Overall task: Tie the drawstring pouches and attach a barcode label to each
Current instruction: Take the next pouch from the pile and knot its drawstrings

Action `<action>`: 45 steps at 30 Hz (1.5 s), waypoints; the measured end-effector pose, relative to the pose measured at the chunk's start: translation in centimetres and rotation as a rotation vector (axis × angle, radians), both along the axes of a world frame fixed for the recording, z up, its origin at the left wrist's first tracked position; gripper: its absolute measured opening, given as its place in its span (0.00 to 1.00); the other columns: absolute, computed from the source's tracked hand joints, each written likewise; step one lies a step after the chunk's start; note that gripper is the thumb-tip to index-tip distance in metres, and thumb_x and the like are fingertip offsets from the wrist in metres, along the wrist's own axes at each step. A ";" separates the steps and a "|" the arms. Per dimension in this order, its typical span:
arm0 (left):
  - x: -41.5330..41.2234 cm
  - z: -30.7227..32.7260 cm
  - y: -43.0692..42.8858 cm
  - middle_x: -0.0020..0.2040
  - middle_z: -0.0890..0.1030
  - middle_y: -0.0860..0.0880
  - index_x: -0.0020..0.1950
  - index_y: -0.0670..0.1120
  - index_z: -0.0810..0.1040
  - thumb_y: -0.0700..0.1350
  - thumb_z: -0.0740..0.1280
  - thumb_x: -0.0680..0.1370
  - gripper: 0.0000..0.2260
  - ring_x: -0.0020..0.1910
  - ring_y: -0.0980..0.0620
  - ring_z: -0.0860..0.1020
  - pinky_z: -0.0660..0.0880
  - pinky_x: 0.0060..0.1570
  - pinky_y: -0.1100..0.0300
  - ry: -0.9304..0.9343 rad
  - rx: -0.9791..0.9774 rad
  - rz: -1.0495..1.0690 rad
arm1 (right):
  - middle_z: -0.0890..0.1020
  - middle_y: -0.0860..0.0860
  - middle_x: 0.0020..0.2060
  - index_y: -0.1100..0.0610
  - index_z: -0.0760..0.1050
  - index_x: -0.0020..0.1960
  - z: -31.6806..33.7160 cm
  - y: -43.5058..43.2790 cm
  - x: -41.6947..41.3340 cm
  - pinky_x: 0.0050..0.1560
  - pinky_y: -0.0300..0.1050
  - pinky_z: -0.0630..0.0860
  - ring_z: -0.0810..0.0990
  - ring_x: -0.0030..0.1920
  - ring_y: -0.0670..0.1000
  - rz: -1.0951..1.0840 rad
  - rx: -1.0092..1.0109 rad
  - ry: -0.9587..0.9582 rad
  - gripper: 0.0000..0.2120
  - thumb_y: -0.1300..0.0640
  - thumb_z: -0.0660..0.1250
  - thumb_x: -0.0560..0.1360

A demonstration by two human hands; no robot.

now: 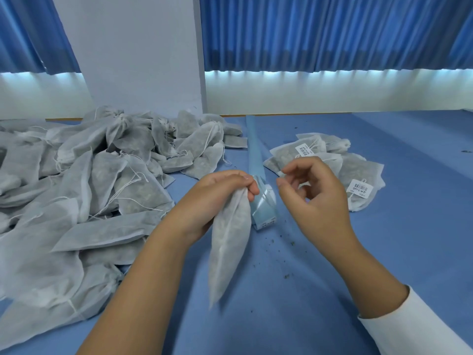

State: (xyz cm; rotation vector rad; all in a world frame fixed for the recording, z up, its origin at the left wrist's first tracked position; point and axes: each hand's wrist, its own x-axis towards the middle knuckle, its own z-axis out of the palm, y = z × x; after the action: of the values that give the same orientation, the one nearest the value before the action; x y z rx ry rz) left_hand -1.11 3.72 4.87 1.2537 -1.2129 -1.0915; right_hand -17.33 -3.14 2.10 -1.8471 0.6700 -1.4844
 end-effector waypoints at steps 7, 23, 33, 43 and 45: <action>-0.1 -0.1 -0.1 0.35 0.79 0.53 0.34 0.51 0.81 0.46 0.65 0.77 0.12 0.35 0.58 0.76 0.71 0.46 0.60 -0.008 -0.029 -0.021 | 0.85 0.50 0.45 0.56 0.74 0.46 0.0 0.6 0.2 0.37 0.38 0.75 0.83 0.45 0.49 0.345 0.244 -0.010 0.09 0.67 0.71 0.74; 0.1 -0.4 -0.2 0.39 0.83 0.54 0.36 0.53 0.83 0.49 0.68 0.74 0.08 0.40 0.61 0.79 0.72 0.39 0.72 -0.017 -0.006 -0.068 | 0.85 0.52 0.43 0.57 0.74 0.45 0.1 0.3 0.1 0.36 0.39 0.75 0.82 0.44 0.50 0.394 0.327 -0.010 0.09 0.68 0.71 0.73; -0.1 -0.4 -0.1 0.40 0.85 0.51 0.38 0.52 0.85 0.44 0.70 0.77 0.08 0.42 0.60 0.82 0.73 0.40 0.72 0.003 -0.026 -0.083 | 0.81 0.52 0.38 0.58 0.70 0.43 0.5 0.1 -0.1 0.38 0.44 0.74 0.79 0.39 0.48 0.315 0.270 0.045 0.12 0.73 0.66 0.73; -0.8 -0.6 -0.6 0.41 0.86 0.52 0.38 0.51 0.85 0.43 0.72 0.75 0.07 0.42 0.61 0.82 0.73 0.39 0.73 0.054 -0.021 0.117 | 0.80 0.49 0.37 0.55 0.69 0.40 0.1 -0.6 0.1 0.40 0.37 0.75 0.76 0.35 0.47 0.418 0.477 -0.124 0.14 0.72 0.64 0.76; -1.0 -0.7 -0.7 0.37 0.84 0.56 0.36 0.53 0.85 0.44 0.73 0.74 0.08 0.39 0.64 0.80 0.71 0.37 0.73 0.020 -0.017 0.155 | 0.79 0.49 0.37 0.55 0.70 0.38 0.1 -0.7 0.2 0.41 0.37 0.74 0.75 0.36 0.46 0.424 0.510 -0.157 0.15 0.72 0.63 0.76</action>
State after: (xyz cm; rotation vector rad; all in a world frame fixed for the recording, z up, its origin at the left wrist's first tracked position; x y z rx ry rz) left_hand -2.12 3.00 4.15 1.2984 -1.0889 -0.9761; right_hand -17.14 -3.82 2.16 -1.3584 0.4846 -1.0466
